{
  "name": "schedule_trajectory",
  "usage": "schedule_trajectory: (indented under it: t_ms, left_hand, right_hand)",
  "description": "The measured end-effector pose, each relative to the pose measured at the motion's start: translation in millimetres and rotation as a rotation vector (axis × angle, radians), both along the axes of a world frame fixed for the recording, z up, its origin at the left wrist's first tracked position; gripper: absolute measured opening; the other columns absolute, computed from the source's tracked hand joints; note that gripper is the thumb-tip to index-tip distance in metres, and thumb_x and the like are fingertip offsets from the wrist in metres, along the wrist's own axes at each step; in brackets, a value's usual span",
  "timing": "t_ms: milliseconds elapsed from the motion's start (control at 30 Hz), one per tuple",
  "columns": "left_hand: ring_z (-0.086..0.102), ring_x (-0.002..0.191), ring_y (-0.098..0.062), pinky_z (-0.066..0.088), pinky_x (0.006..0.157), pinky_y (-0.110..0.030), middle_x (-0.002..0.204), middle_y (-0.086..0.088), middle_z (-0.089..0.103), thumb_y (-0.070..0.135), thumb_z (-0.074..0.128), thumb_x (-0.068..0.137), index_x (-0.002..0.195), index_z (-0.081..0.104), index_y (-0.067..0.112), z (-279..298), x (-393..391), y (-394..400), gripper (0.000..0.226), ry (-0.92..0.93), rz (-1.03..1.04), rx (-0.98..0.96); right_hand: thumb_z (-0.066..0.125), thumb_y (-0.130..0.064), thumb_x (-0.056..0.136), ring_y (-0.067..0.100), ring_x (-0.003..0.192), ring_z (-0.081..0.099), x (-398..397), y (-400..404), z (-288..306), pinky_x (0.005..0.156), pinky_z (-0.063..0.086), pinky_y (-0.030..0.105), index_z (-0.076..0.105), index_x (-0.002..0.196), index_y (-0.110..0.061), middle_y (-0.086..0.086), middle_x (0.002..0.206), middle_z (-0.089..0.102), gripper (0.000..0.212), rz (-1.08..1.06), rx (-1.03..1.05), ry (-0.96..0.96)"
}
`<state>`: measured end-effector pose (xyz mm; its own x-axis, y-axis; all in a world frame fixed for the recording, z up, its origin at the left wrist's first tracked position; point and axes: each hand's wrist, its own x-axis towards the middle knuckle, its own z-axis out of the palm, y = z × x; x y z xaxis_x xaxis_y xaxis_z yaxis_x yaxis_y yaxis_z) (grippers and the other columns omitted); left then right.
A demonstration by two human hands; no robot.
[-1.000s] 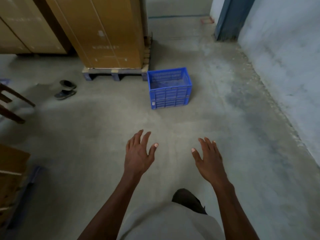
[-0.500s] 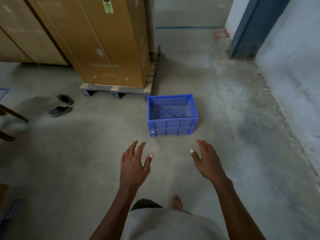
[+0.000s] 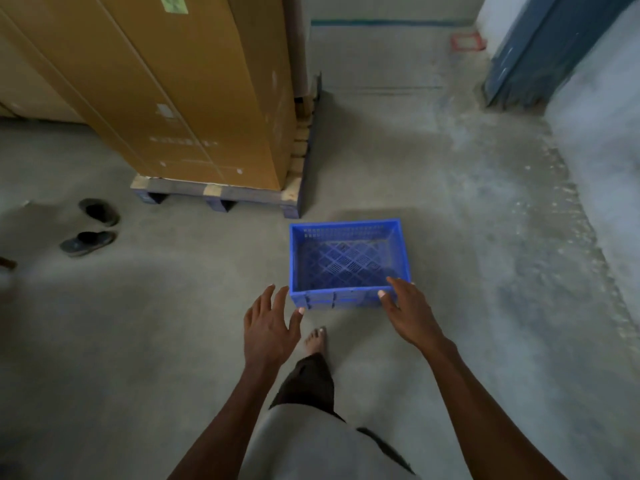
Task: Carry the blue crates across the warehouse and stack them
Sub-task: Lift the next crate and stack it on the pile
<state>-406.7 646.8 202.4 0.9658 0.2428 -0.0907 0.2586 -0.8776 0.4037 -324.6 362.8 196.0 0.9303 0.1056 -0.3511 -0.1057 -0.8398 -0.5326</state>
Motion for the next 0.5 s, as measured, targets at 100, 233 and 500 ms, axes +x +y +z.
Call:
schedule_trajectory:
  t_ms: [100, 233, 500]
  left_hand:
    - [0.051, 0.130, -0.031, 0.042, 0.103, -0.045, 0.145, -0.009, 0.053, 0.060, 0.038, 0.094, 0.140, 0.054, 0.022, -21.0, 69.5, 6.8, 0.062, 0.056, -0.046, 0.020]
    - [0.056, 0.123, -0.033, 0.045, 0.098, -0.045, 0.139, -0.009, 0.058, 0.061, 0.035, 0.092, 0.136, 0.059, 0.019, -66.7, 152.3, 8.6, 0.065, 0.174, -0.090, 0.013]
    - [0.053, 0.122, -0.040, 0.045, 0.097, -0.050, 0.138, -0.015, 0.054, 0.051, 0.052, 0.096, 0.141, 0.053, 0.017, -247.9, 263.4, 30.3, 0.057, 0.514, -0.028, -0.091]
  right_hand:
    - [0.010, -0.090, 0.078, 0.036, 0.134, 0.047, 63.0, 0.4, -32.1, 0.107, 0.040, 0.050, 0.048, 0.143, -0.017, 0.012, 0.143, 0.053, 0.105, -0.020, -0.009, 0.081]
    - [0.045, -0.061, 0.093, 0.035, 0.127, 0.053, 132.6, -2.6, -64.2, 0.106, 0.042, 0.044, 0.050, 0.142, -0.011, 0.015, 0.141, 0.055, 0.070, -0.111, 0.001, 0.180]
    - [0.056, -0.033, 0.099, 0.034, 0.128, 0.053, 241.9, -51.8, -240.8, 0.104, 0.037, 0.036, 0.050, 0.139, -0.004, 0.019, 0.140, 0.055, 0.050, -0.240, -0.052, 0.438]
